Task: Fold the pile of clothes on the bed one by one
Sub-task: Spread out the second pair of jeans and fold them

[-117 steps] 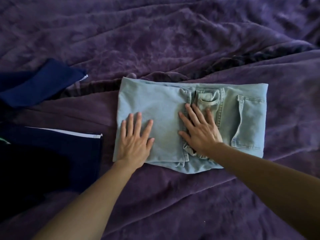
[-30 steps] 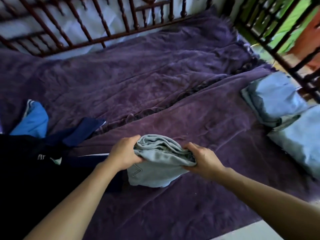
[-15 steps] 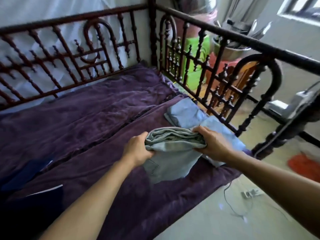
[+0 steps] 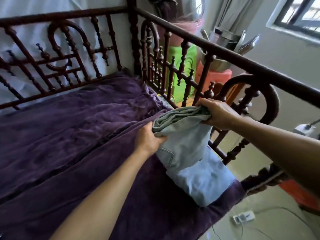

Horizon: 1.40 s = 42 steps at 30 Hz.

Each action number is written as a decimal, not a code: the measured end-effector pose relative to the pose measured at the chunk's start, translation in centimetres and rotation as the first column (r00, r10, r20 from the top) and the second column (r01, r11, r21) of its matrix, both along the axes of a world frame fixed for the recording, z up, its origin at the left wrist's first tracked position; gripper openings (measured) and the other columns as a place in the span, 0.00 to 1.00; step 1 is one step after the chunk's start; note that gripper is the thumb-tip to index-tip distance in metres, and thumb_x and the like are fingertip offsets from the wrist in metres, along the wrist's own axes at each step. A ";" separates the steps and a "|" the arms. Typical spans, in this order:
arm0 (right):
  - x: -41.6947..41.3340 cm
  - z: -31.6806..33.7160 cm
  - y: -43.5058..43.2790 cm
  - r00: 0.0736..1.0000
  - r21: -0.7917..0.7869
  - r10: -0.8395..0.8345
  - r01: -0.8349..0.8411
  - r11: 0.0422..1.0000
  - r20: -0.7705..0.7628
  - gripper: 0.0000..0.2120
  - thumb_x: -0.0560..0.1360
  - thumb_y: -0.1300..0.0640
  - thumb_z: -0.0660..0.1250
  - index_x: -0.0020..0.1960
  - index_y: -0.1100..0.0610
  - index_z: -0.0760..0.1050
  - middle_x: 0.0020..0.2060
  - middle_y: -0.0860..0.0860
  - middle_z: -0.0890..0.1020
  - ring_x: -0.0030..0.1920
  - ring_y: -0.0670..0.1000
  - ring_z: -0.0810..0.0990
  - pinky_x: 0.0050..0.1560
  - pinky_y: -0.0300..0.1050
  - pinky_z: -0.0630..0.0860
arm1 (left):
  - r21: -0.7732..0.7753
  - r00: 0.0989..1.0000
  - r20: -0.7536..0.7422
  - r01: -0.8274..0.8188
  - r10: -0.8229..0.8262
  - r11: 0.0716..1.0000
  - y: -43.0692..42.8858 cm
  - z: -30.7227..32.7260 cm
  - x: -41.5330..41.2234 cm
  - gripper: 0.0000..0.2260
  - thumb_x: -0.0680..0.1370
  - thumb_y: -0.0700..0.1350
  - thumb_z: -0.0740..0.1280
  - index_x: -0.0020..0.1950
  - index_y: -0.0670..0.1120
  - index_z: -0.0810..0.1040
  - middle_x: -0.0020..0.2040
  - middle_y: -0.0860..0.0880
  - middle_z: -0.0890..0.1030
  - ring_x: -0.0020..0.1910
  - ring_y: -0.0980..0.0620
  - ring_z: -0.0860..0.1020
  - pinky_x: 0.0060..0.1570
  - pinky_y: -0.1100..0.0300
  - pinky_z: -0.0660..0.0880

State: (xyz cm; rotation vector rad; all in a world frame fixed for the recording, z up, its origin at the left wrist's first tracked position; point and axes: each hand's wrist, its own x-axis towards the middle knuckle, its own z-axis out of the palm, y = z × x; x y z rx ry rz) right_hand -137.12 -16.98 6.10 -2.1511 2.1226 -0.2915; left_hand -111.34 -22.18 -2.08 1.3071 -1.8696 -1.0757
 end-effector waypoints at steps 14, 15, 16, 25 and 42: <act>-8.9 -20.2 -24.9 0.952 0.284 -0.253 0.199 0.938 0.170 0.40 0.68 0.55 0.72 0.75 0.47 0.57 0.63 0.58 0.75 0.59 0.61 0.76 0.54 0.49 0.73 | 0.280 0.964 0.197 -0.228 0.177 0.932 -20.7 -17.5 -10.7 0.32 0.65 0.51 0.78 0.66 0.47 0.70 0.56 0.49 0.79 0.58 0.45 0.76 0.52 0.56 0.73; -9.0 -21.7 -25.3 0.948 0.280 -0.266 0.211 0.936 0.176 0.42 0.68 0.54 0.71 0.76 0.45 0.53 0.65 0.58 0.73 0.59 0.62 0.76 0.52 0.49 0.73 | 0.242 0.952 0.252 -0.238 0.176 0.940 -21.0 -18.3 -10.9 0.37 0.67 0.51 0.77 0.71 0.46 0.65 0.63 0.45 0.76 0.63 0.43 0.73 0.57 0.53 0.71; -8.8 -23.1 -25.1 0.950 0.295 -0.271 0.217 0.931 0.157 0.44 0.69 0.53 0.71 0.76 0.43 0.49 0.67 0.57 0.70 0.60 0.62 0.75 0.51 0.50 0.72 | 0.182 0.932 0.319 -0.238 0.171 0.954 -20.8 -18.8 -10.8 0.40 0.69 0.52 0.76 0.75 0.46 0.59 0.68 0.42 0.71 0.67 0.42 0.69 0.61 0.51 0.68; -8.1 -35.0 -18.6 0.968 0.476 -0.248 0.240 0.846 -0.046 0.31 0.78 0.34 0.47 0.75 0.38 0.36 0.78 0.56 0.45 0.77 0.59 0.48 0.74 0.58 0.54 | -0.021 0.655 0.740 0.249 -0.152 0.968 -14.3 -25.9 -10.7 0.29 0.79 0.58 0.57 0.78 0.52 0.53 0.78 0.39 0.39 0.77 0.38 0.41 0.74 0.43 0.51; 1.7 -19.8 -5.7 0.967 0.605 0.248 -0.169 0.778 -0.049 0.17 0.77 0.47 0.59 0.63 0.52 0.72 0.61 0.55 0.77 0.60 0.59 0.76 0.51 0.47 0.71 | 0.283 0.665 0.741 -0.175 -0.099 0.943 6.5 -11.3 -0.8 0.14 0.79 0.50 0.61 0.64 0.48 0.74 0.59 0.47 0.78 0.59 0.45 0.76 0.54 0.52 0.74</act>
